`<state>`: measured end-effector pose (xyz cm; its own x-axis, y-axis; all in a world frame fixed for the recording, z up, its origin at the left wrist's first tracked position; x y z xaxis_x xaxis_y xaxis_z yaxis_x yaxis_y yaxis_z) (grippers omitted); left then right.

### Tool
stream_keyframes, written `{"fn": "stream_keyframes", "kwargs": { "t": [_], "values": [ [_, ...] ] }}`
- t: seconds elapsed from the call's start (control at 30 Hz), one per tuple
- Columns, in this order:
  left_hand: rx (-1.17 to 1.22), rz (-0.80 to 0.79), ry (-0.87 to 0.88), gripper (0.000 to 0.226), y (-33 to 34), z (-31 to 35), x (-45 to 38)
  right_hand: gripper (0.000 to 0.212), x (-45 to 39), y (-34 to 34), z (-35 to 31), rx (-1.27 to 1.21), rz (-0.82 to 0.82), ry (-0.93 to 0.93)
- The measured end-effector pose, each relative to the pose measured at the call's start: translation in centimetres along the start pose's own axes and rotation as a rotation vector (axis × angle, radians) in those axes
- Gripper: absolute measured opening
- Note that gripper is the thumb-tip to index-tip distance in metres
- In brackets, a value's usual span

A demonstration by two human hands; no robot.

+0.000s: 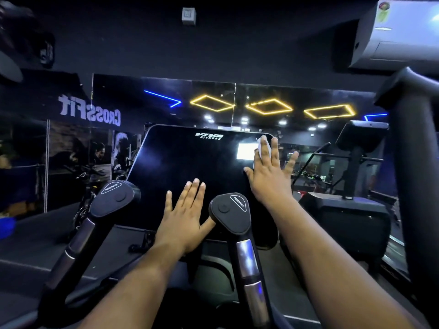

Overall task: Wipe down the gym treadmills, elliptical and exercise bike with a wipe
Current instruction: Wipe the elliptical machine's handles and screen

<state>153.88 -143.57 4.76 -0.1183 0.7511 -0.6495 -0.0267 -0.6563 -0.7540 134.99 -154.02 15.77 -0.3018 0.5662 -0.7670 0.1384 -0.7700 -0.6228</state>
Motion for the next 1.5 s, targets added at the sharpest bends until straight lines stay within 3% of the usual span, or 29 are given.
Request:
{"fn": "stream_keyframes", "kwargs": {
  "t": [0.17, 0.23, 0.47, 0.67, 0.9, 1.0, 1.1, 1.2, 1.33, 1.4, 1.5],
  "values": [
    [0.003, 0.000, -0.004, 0.094, 0.0, 0.0, -0.1, 0.073, 0.6, -0.3, -3.1, -0.216, -0.128, -0.210],
    [-0.002, -0.003, -0.003, 0.093, 0.1, 0.0, 0.0, 0.074, 0.7, -0.5, -3.8, -0.166, -0.133, -0.288],
    [-0.013, -0.010, -0.003, 0.093, 0.1, -0.1, 0.0, 0.094, -1.3, -0.8, 0.0, -0.040, -0.094, -0.030],
    [0.005, -0.011, -0.004, 0.094, 0.0, 0.0, 0.0, 0.112, 0.7, -0.8, -4.2, 0.065, -0.114, -0.237],
    [0.006, 0.001, -0.006, 0.095, 0.1, -0.1, 0.0, 0.110, -0.9, -0.1, -0.7, -0.090, -0.142, -0.065],
    [-0.018, -0.014, -0.010, 0.097, 0.0, 0.0, -0.1, 0.104, 0.1, 0.3, -5.0, -0.160, -0.195, -0.213],
    [-0.022, -0.024, -0.037, 0.100, -0.1, 0.2, 0.2, 0.084, 0.7, 1.1, -7.5, -0.127, -0.211, -0.406],
    [0.016, -0.027, -0.135, 0.110, -0.5, 0.1, 0.6, 0.071, -2.8, 0.1, -4.1, -0.146, -0.164, -0.283],
    [0.031, -0.035, -0.170, 0.117, -0.9, -0.3, 0.6, 0.075, -8.0, -0.4, -2.1, -0.158, -0.155, -0.033],
    [0.014, -0.034, -0.163, 0.117, -0.7, -0.5, 0.4, 0.078, -7.9, -0.2, -6.4, -0.192, -0.159, -0.135],
    [-0.008, -0.033, -0.149, 0.114, -0.4, -0.7, 0.3, 0.077, -5.8, 0.4, -13.3, -0.158, -0.165, -0.455]
  ]
}}
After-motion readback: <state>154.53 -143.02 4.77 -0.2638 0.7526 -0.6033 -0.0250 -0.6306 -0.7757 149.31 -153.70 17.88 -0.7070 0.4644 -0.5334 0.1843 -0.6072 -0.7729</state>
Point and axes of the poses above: each hand's wrist, its own x-axis away from the middle knuckle, its own y-axis out of the palm, z = x × y, the point moved 5 cm from there along -x, towards the middle knuckle, and after that the axes turned 2 degrees about z, right-handed, at the moved point
